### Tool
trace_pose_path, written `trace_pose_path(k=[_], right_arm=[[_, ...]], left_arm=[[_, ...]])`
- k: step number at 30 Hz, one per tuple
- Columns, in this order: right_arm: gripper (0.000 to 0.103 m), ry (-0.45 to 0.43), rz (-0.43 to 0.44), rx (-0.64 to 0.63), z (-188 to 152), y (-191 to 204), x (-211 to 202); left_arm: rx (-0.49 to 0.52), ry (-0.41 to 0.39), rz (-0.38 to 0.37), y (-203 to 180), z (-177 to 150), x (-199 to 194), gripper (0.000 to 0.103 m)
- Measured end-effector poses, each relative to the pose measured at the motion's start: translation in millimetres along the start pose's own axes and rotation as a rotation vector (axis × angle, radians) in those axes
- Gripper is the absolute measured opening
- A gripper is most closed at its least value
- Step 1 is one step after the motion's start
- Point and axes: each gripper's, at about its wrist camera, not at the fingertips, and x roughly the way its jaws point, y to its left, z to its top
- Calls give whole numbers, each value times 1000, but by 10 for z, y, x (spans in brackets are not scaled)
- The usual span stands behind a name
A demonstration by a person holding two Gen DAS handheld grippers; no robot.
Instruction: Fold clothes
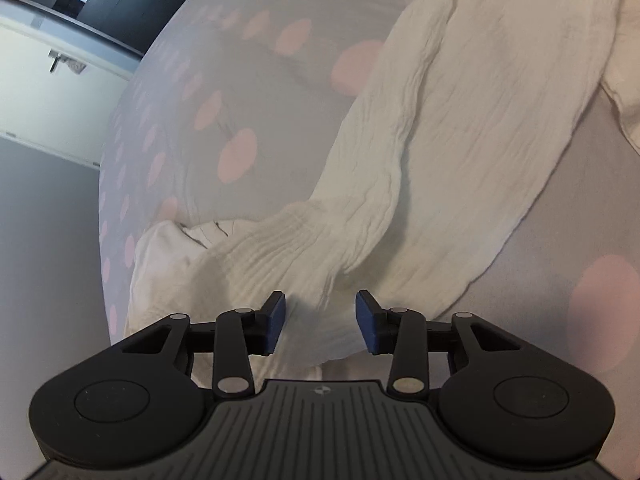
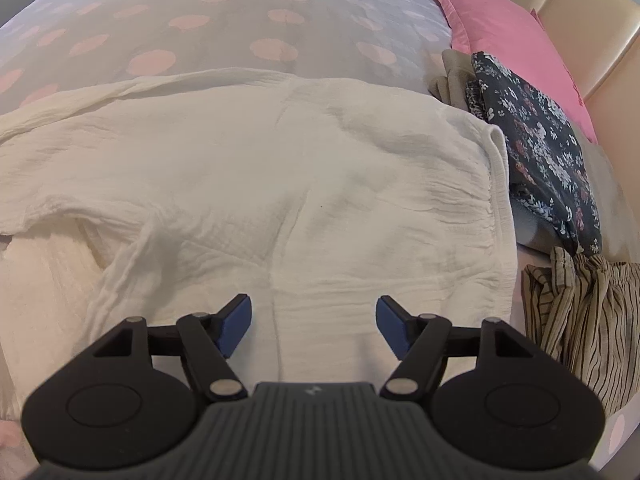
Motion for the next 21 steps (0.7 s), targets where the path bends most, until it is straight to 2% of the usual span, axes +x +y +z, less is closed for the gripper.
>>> trace_pose_path(k=[1, 4, 9, 11, 14, 15, 17, 21], right_arm=[[72, 2, 0, 2, -1, -3, 4], [72, 7, -1, -8, -4, 13, 22], [72, 19, 11, -27, 7, 50, 64], [72, 25, 15, -35, 8, 64, 76], [72, 36, 25, -35, 5, 60, 90], [72, 43, 27, -33, 5, 59, 102], [72, 58, 35, -27, 6, 55, 129], [72, 78, 50, -18, 6, 50, 162]], left_arm=[[-40, -11, -4, 73, 10, -13, 11], [-150, -49, -10, 326, 71, -94, 0], [-256, -84, 28, 713, 228, -168, 0], [-268, -108, 1, 820, 280, -207, 0], [-210, -127, -48, 761, 324, -277, 1], [-180, -127, -52, 702, 327, -286, 4], [-120, -107, -64, 564, 319, -258, 23], [-6, -58, -86, 283, 273, -156, 30]])
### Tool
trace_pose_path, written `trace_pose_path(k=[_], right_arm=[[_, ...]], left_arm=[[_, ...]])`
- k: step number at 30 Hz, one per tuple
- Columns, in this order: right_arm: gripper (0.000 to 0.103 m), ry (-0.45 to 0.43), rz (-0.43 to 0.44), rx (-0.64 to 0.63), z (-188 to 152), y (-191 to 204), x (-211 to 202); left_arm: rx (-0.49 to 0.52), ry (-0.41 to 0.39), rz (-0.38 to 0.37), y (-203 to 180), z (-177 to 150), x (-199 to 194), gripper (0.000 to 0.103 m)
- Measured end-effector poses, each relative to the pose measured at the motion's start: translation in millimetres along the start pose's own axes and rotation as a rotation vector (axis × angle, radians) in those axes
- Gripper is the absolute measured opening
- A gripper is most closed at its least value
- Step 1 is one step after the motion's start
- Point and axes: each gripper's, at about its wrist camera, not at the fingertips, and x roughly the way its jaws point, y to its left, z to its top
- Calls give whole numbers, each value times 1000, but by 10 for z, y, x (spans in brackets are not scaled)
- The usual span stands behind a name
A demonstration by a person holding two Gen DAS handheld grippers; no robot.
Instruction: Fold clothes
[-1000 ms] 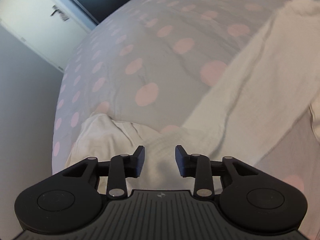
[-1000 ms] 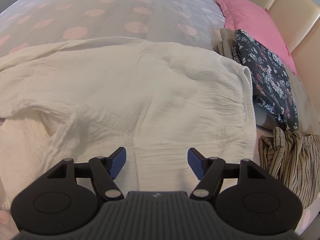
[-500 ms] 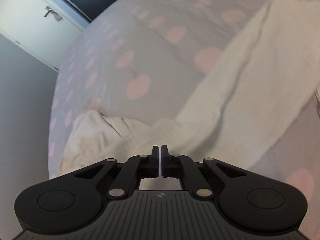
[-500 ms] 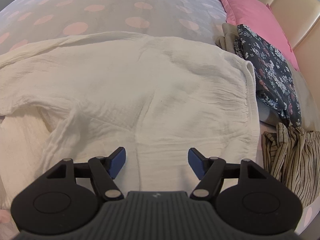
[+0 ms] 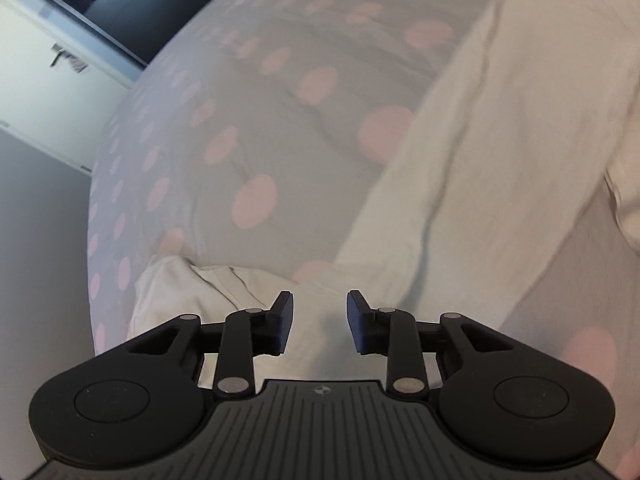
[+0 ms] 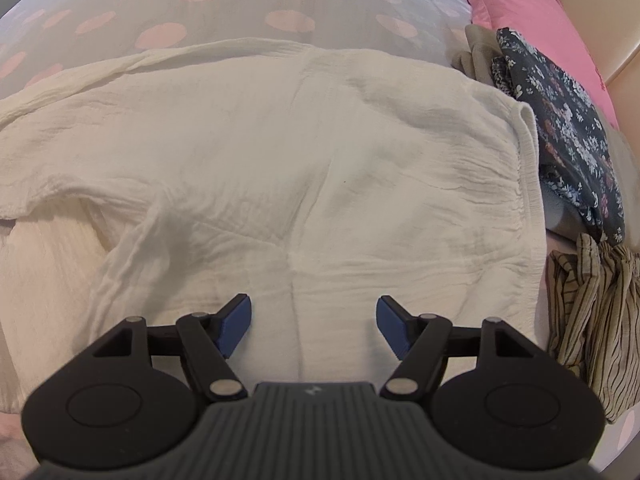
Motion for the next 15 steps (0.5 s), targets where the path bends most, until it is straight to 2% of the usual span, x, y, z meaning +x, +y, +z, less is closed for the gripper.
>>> trace_pose_path(k=[2, 4, 7, 9, 11, 13, 15], right_arm=[[72, 2, 2, -2, -3, -1, 2], [72, 7, 6, 1, -3, -10, 8], [72, 16, 10, 10, -2, -24, 26], [72, 19, 7, 11, -3, -25, 34], [72, 10, -4, -6, -2, -1, 27], [72, -1, -15, -24, 4, 10, 24], [72, -8, -18, -34, 11, 20, 20]], left_arm=[[44, 24, -12, -104, -52, 70, 39], [86, 50, -20, -197, -104, 143, 42], [104, 77, 4, -211, -166, 230, 41], [75, 83, 17, -140, -173, 256, 29], [42, 87, 23, -47, -164, 267, 13], [23, 79, 41, 24, -137, 263, 4], [9, 66, 71, 99, -85, 262, 2]])
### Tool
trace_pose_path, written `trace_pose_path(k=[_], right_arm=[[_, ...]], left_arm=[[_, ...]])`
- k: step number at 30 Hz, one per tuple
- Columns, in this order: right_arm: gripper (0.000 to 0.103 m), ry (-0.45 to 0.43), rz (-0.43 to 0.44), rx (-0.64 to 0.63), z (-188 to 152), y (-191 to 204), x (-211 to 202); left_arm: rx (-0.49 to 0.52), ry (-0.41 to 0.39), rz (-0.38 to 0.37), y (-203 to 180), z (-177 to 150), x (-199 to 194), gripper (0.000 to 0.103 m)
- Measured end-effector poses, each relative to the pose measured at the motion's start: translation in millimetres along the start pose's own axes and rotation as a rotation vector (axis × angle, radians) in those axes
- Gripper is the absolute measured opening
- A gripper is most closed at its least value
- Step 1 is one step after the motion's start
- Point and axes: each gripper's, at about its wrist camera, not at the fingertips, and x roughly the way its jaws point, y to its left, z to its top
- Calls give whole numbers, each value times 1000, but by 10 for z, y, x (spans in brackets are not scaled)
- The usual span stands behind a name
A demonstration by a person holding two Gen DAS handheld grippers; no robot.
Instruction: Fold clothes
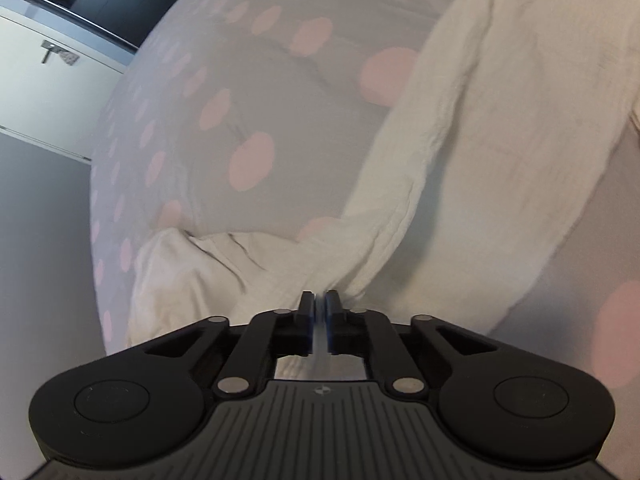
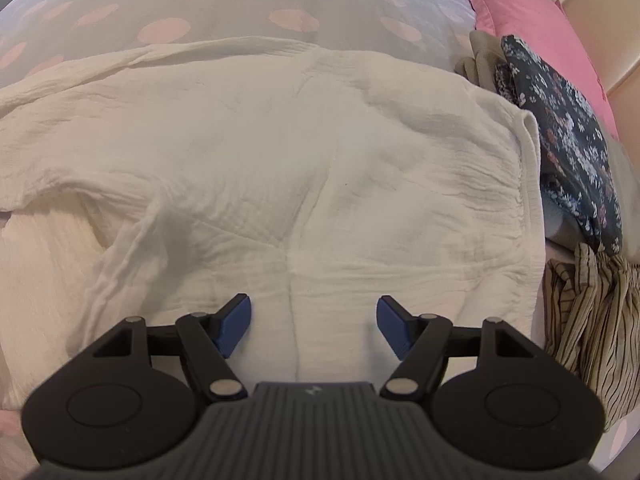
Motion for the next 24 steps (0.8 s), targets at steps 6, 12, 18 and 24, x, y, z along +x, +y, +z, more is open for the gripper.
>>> trace_pose_path(k=[6, 12, 18, 24], right_arm=[[72, 4, -4, 8, 14, -12, 28], [72, 4, -15, 12, 43, -11, 65], [72, -10, -17, 14, 64, -31, 52], [72, -36, -7, 20, 77, -51, -33]], left_arm=[[-53, -24, 95, 379, 299, 68, 2], [-135, -4, 154, 741, 621, 429, 3], [-241, 4, 240, 872, 730, 597, 19], [-221, -111, 170, 543, 700, 109, 23]])
